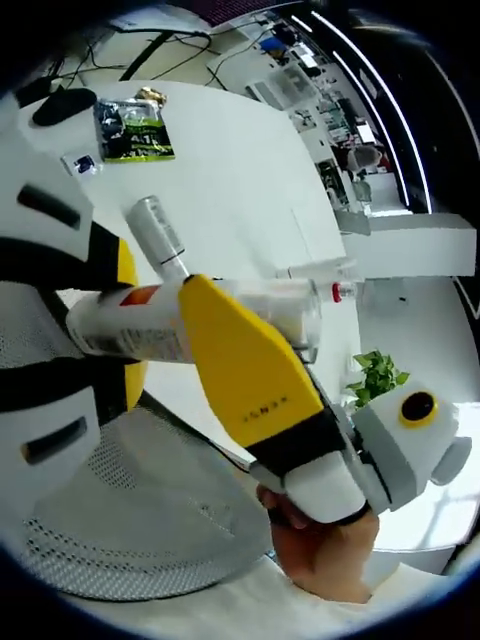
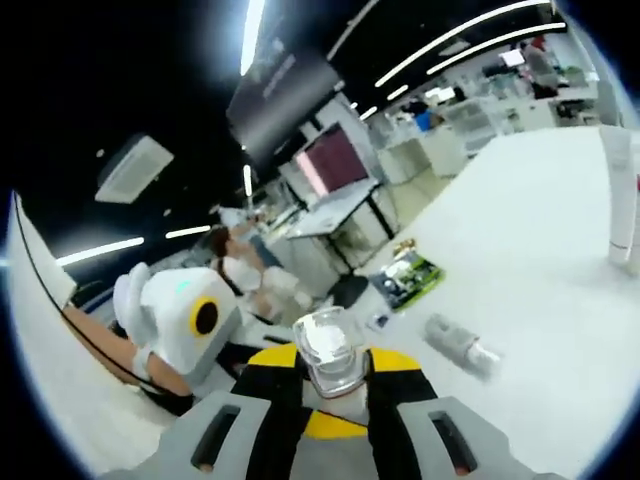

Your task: Arrange the skincare products in the storage area until every visible bottle or jar stands upright without overlapping.

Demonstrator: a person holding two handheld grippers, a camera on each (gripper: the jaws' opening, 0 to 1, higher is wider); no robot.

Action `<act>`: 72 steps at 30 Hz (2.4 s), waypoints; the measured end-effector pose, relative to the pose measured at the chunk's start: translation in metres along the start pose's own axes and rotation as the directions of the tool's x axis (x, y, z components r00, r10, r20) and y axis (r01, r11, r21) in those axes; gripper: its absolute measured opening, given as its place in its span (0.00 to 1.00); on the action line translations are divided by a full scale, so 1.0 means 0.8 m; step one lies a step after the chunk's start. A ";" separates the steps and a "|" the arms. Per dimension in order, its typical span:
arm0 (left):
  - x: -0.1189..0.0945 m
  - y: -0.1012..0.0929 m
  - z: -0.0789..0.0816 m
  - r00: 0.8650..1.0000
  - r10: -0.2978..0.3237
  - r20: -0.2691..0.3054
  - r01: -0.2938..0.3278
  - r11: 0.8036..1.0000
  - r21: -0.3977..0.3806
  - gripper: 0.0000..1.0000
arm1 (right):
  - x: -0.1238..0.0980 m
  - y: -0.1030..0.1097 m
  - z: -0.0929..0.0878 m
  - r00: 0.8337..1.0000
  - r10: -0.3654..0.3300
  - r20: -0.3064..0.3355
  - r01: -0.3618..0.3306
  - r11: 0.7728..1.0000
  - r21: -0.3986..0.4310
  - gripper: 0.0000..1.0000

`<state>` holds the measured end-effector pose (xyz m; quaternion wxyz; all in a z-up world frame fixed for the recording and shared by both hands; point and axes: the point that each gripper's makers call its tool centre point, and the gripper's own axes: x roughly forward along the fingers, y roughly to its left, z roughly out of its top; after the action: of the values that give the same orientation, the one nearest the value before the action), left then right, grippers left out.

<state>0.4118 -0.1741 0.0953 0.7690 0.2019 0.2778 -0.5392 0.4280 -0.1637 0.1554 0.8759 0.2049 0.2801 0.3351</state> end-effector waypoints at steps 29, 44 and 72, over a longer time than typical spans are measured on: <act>-0.008 -0.066 0.002 0.963 -0.271 0.007 0.268 0.956 0.117 0.18 | -0.043 0.047 -0.039 0.868 0.360 -0.341 -0.493 0.705 -0.511 0.17; 0.002 0.001 -0.005 0.999 -0.018 -0.027 0.016 0.999 -0.051 0.17 | -0.001 0.007 -0.014 0.988 0.063 -0.142 -0.080 0.990 -0.120 0.22; -0.006 -0.064 0.002 0.961 -0.278 0.009 0.275 0.954 0.119 0.22 | -0.044 0.046 -0.044 0.884 0.309 -0.351 -0.459 0.715 -0.527 0.18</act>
<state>0.3626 -0.1887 0.0990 0.6764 0.1986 0.2616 -0.6593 0.3667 -0.1570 0.1612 0.7651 -0.0687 0.2138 0.6035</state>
